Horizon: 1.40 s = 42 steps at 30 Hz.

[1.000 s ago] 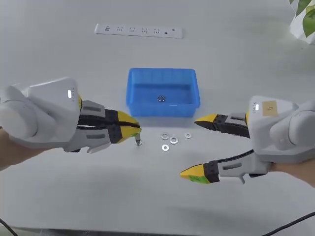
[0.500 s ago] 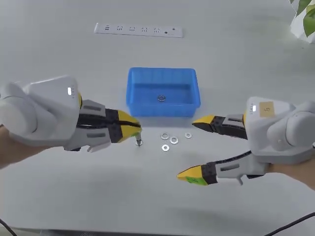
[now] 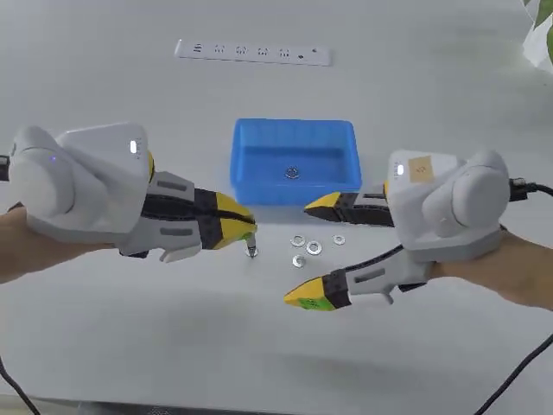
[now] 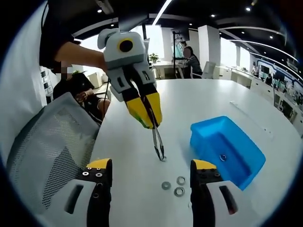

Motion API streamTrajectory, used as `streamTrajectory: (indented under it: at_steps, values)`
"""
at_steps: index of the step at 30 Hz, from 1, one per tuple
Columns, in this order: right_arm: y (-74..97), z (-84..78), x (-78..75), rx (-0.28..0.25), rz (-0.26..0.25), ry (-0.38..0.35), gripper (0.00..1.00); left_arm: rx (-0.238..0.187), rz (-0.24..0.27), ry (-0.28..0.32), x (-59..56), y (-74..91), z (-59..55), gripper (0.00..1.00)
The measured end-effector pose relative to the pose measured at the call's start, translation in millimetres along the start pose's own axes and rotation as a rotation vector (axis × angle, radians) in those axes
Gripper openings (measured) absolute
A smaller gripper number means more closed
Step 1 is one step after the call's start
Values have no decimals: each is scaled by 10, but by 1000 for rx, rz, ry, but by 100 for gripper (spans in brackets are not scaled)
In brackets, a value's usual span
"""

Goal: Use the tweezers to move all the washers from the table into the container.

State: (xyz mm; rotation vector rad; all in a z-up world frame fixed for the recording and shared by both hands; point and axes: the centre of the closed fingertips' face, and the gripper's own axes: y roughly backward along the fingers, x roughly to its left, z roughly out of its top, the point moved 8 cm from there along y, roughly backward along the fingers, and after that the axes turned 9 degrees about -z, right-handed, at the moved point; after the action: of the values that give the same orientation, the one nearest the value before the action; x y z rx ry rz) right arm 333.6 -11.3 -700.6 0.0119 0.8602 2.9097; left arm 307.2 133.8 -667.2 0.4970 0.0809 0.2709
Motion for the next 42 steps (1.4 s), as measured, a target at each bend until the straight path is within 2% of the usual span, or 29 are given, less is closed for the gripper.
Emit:
streamTrajectory:
  at_steps: [4,9,15,22,30,36,39,42]
  values:
    - [-133,65,3,6,31,17,65,-4,-15,20,22,8,-3,5]
    - [-310,116,17,8,76,49,55,-11,-17,34,34,8,-3,5]
    - [-446,150,-8,15,95,57,48,-23,-20,50,37,3,-7,5]
    - [-493,65,-36,61,120,67,31,-28,-30,48,31,-13,-5,5]
    - [-582,39,-53,81,132,92,26,-39,-29,61,28,-12,-19,5]
    - [-575,96,-51,75,144,118,17,-39,-36,58,22,-19,-23,5]
    - [-571,95,-85,87,125,159,12,-42,-38,60,23,-26,-23,6]
    - [-569,101,-68,88,133,163,12,-39,-43,51,19,-30,-20,6]
